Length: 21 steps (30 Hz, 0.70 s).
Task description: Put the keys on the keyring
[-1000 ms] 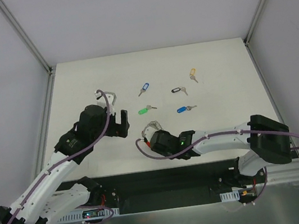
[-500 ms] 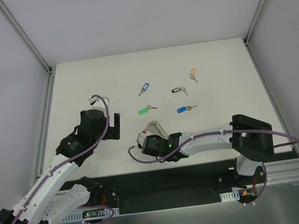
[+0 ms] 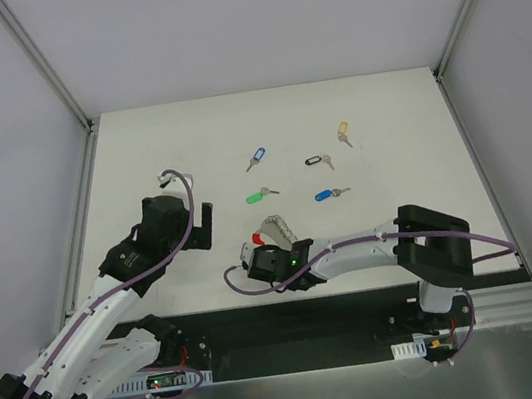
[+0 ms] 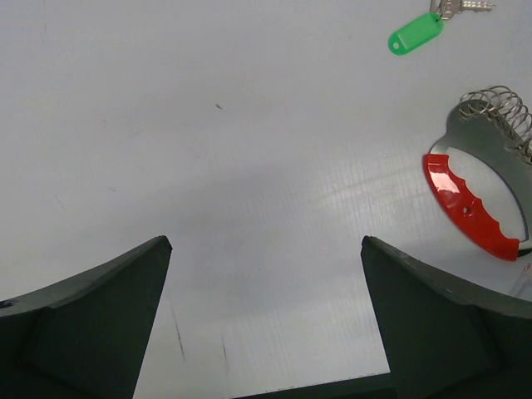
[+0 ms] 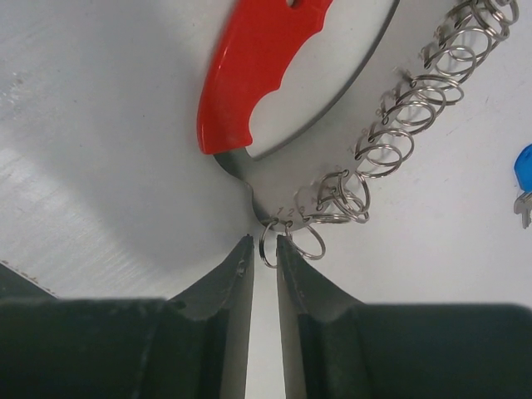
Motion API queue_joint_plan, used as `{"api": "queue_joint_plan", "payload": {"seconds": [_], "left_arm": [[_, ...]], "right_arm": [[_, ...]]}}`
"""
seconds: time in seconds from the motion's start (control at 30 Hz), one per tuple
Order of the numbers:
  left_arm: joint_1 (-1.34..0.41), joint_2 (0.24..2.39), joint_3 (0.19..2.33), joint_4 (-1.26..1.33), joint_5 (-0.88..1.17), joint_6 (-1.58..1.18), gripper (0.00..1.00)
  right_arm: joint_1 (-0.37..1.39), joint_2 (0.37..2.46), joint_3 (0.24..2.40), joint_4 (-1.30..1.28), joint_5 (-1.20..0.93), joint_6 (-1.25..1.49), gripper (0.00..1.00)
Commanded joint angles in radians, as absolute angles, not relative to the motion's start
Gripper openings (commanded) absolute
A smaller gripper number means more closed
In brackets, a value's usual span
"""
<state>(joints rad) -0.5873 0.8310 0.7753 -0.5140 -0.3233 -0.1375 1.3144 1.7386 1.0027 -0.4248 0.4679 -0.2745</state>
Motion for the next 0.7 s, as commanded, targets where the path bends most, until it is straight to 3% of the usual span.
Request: {"api": "queue_joint_plan", "payload": {"seconds": [0.0,0.07,0.17,0.67], "left_arm": [[-0.575,0.821,0.773,-0.505,-0.324,-0.121,0.99],[-0.574,0.822,0.773,-0.506,-0.321,-0.12,0.99],[-0.574,0.824,0.772,-0.505,-0.311,-0.118,0.99],[-0.571,0.767,0.762,-0.466,-0.209,-0.084,0.99]], "right_arm": [[1.321,1.752,1.043,-0.459,0.491,-0.288,0.2],[1.321,1.758,1.043,-0.459,0.495,-0.29,0.19],[1.321,1.752,1.043,-0.457,0.494,-0.29,0.01],[1.266,1.431,0.945,-0.279,0.381,-0.379,0.01]]}}
